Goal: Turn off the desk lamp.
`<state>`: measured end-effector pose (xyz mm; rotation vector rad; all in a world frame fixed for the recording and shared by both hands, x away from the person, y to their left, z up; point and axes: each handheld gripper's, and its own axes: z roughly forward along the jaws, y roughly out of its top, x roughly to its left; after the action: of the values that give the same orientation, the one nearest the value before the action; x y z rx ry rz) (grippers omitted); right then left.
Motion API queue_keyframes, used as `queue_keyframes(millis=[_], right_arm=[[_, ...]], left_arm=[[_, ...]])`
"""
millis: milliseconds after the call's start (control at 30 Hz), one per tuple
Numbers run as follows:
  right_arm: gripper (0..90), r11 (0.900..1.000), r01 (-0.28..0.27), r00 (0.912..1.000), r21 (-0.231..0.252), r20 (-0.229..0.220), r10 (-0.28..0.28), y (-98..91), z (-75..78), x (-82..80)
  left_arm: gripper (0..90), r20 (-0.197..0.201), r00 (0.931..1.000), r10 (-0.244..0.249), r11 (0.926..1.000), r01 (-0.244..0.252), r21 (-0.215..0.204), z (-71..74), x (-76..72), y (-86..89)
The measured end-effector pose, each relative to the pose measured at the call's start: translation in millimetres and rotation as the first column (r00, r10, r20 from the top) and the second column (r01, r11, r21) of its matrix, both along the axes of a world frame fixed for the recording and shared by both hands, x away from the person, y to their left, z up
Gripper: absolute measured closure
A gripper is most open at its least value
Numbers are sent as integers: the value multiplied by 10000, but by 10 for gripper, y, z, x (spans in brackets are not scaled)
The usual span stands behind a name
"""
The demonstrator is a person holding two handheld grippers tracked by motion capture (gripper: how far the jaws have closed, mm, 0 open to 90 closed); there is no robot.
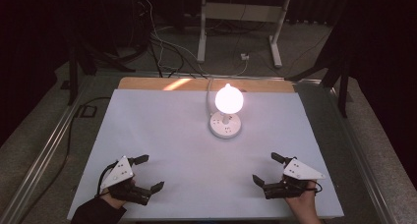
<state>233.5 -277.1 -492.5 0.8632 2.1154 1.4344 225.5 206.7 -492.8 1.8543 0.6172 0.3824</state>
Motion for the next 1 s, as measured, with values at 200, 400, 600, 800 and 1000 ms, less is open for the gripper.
queue_keyframes(millis=[200,400,600,800,1000], right_arm=[[0,9992,-129,9993,-383,-348,116,6,-25,51],[0,9994,-153,9996,-325,-222,146,27,-22,34],[0,9996,-259,9985,-139,-482,252,20,-23,39],[0,9996,-250,9984,-161,-512,242,49,8,13],[0,9994,-335,9974,7,-638,335,96,77,-31]], left_arm=[[5,67,9999,-88,10000,88,-4,-7,13,-20],[5,6,10000,-78,9996,79,-287,-2,38,-5],[5,-24,9999,-150,9989,149,-434,-19,50,1],[5,84,9997,-222,9990,225,-380,-14,14,5],[5,104,9996,-278,9988,282,-404,-5,-14,-10]])
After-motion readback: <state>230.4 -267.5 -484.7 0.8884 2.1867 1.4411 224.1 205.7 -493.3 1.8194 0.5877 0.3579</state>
